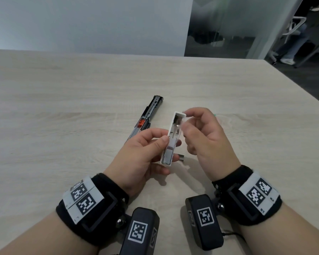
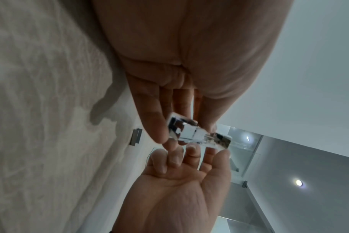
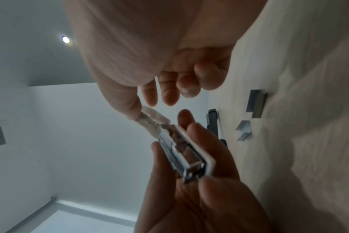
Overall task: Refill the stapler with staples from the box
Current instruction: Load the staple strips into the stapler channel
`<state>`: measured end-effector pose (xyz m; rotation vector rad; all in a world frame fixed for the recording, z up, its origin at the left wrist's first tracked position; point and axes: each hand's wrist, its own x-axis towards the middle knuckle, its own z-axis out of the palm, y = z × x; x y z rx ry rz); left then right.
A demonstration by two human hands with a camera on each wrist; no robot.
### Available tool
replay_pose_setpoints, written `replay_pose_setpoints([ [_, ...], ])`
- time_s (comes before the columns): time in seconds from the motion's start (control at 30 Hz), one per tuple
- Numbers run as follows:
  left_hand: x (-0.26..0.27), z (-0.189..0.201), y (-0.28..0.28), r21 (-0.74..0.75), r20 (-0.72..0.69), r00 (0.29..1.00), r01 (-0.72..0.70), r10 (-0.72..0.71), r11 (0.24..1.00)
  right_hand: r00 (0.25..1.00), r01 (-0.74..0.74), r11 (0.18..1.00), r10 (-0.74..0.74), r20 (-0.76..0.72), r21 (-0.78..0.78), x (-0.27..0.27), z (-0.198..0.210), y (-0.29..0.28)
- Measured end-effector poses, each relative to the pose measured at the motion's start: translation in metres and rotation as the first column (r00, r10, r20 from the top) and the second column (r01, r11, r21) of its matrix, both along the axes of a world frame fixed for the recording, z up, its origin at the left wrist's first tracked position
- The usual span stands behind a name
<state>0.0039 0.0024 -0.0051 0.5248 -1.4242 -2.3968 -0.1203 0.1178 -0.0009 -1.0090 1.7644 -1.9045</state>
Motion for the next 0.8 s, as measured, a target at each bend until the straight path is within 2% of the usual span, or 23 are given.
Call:
replay_pose_setpoints([
  [0.07, 0.0004, -0.0007, 0.0005, 0.009, 0.002, 1.0, 0.01, -0.01, 1.0, 1.0, -0.009, 1.0, 0.008, 0.026, 0.015, -0.0017, -0.0024, -0.0008],
  [0.27, 0.0003, -0.0015, -0.0005, 0.012, 0.028, 1.0, -0.002, 0.002, 1.0, 0.995, -0.099, 0.995, 0.099, -0.017, 0.001, 0.0007, 0.0001, -0.0005],
  [0.43, 0.0012, 0.0016, -0.0016, 0.021, 0.045, 0.999, -0.009, 0.008, 1.0, 0.961, -0.173, 0.97, 0.204, -0.186, 0.171, 0.002, -0.0004, -0.0011],
  [0.53, 0.0026, -0.0011, -0.0027, 0.025, 0.027, 0.998, -0.054, 0.053, 0.998, 0.943, -0.217, 0.949, 0.264, -0.204, 0.229, 0.0001, -0.0014, -0.0003],
  [0.67, 0.0047, -0.0007, -0.0036, -0.066, -0.021, 0.996, -0.092, 0.091, 0.994, 0.932, -0.246, 0.931, 0.303, -0.198, 0.269, 0.0022, 0.0023, 0.001],
  [0.8, 0.0078, 0.0035, -0.0023, -0.143, -0.035, 0.994, -0.106, 0.102, 0.984, 0.914, -0.242, 0.925, 0.318, -0.253, 0.292, 0.0054, 0.0058, -0.0001],
])
